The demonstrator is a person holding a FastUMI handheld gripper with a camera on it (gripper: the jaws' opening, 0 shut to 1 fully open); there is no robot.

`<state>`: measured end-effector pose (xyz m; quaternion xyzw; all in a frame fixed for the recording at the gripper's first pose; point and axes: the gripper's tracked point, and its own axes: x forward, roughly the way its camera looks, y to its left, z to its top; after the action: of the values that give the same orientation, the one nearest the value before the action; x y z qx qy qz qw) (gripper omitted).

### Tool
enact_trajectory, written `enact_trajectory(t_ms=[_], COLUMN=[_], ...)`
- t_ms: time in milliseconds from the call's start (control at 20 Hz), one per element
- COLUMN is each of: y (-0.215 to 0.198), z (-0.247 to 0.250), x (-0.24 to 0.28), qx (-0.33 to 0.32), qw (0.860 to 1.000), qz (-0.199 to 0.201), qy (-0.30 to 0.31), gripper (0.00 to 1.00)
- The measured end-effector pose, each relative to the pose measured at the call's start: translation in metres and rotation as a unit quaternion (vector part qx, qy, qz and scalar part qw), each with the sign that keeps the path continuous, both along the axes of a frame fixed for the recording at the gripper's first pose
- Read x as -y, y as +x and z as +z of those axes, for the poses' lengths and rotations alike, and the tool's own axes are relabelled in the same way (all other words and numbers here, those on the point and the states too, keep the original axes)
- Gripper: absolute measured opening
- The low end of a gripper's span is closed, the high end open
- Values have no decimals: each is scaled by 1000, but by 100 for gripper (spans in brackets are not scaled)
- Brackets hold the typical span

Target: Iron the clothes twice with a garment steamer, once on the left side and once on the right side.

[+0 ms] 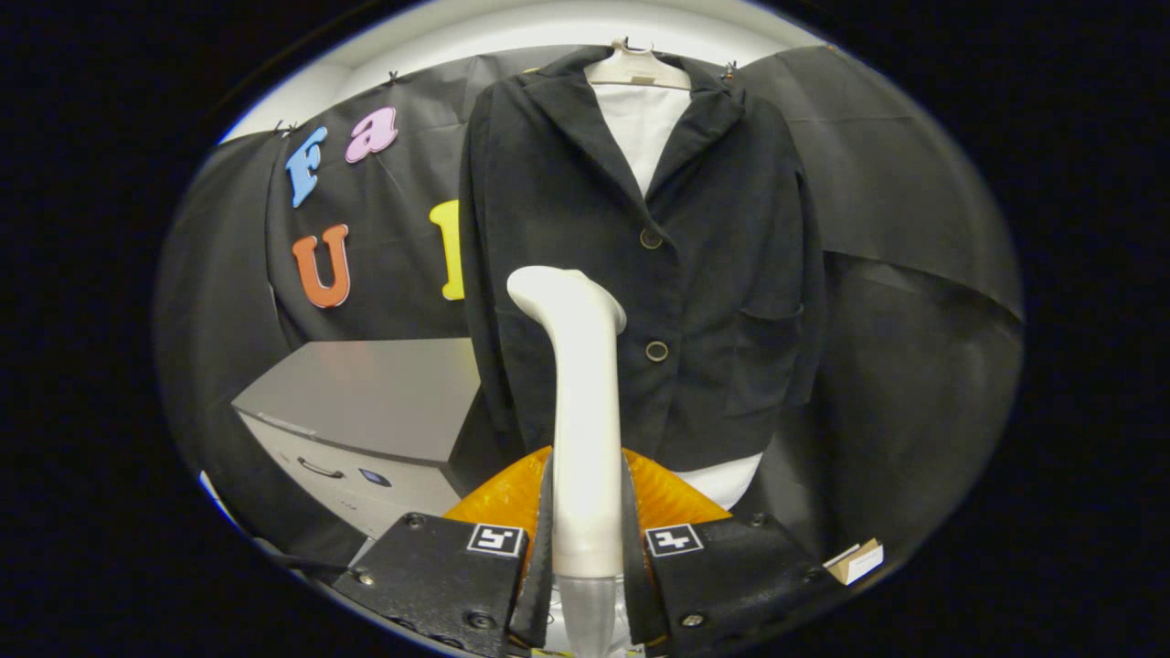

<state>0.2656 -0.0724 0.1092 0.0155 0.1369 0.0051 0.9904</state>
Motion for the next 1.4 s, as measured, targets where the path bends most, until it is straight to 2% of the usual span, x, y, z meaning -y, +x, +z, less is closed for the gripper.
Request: enact_trajectory(t_ms=[900,1150,1400], y=[5,-2,-9], z=[-96,-95,-64], x=[-2,1,3], qx=[-92,-100,-74], qw=[996,995,997], qz=[1,3,11], qy=[-13,1,21], gripper=[36,36,36])
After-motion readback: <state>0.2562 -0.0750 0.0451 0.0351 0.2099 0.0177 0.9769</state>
